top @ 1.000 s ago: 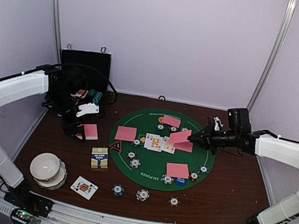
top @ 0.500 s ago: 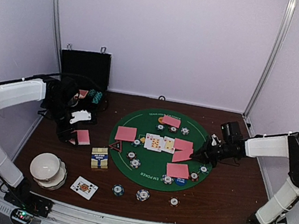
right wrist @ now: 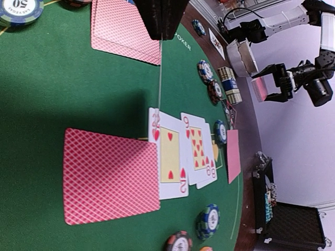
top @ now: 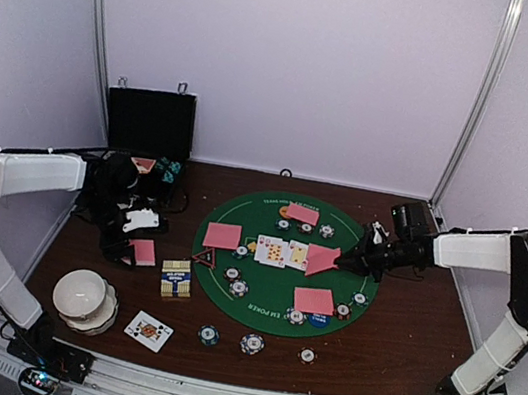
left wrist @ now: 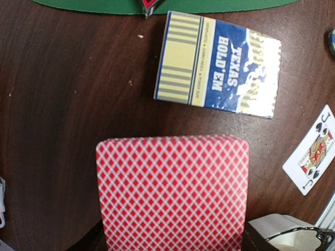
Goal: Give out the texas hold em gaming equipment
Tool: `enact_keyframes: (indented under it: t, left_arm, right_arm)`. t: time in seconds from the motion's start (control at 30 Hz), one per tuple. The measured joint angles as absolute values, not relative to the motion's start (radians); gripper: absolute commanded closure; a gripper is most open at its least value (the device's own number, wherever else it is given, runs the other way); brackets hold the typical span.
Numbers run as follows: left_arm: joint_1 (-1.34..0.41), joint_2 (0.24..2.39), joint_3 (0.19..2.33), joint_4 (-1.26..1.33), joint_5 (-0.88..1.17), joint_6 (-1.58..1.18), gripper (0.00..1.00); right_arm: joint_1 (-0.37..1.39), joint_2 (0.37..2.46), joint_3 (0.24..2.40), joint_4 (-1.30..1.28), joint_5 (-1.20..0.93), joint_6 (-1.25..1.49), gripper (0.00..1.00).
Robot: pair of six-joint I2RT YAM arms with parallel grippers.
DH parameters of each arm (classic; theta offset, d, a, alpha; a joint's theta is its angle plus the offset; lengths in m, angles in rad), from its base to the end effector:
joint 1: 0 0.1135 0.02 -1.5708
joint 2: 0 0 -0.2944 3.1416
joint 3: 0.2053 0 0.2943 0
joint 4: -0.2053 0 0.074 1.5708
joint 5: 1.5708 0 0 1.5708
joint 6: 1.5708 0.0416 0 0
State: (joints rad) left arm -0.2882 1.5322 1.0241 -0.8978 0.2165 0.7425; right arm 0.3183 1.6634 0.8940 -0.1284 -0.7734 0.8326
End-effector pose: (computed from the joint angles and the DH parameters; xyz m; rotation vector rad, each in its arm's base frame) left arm 0.2931 -0.0962 0.2068 1.4629 2.5295 -0.2550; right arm 0.3334 0.1405 0.1681 0.3080 2.6506 1.4054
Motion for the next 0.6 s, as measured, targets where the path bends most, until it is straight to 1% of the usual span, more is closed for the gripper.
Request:
enact_keyframes:
  t: [0.27, 0.53, 0.57, 0.6]
  left_arm:
    - [-0.288, 1.583, 0.978, -0.822, 0.191, 0.764, 1.0]
    - [-0.288, 1.627, 0.949, -0.76, 0.172, 0.789, 1.0]
    - [-0.288, 1.636, 0.947, -0.754, 0.171, 0.792, 1.0]
    - [-0.288, 1.647, 0.947, -0.749, 0.171, 0.793, 1.0]
  right_arm:
    - [0.318, 1.663, 0.987, -0.14, -0.808, 0.804, 1.0]
    - [0.318, 1.754, 1.007, -0.161, -0.773, 0.78, 1.0]
    - [0.318, 1.76, 1.003, -0.169, -0.761, 0.775, 0.97]
    - [0.318, 1.761, 0.999, -0.177, -0.75, 0.769, 0.92]
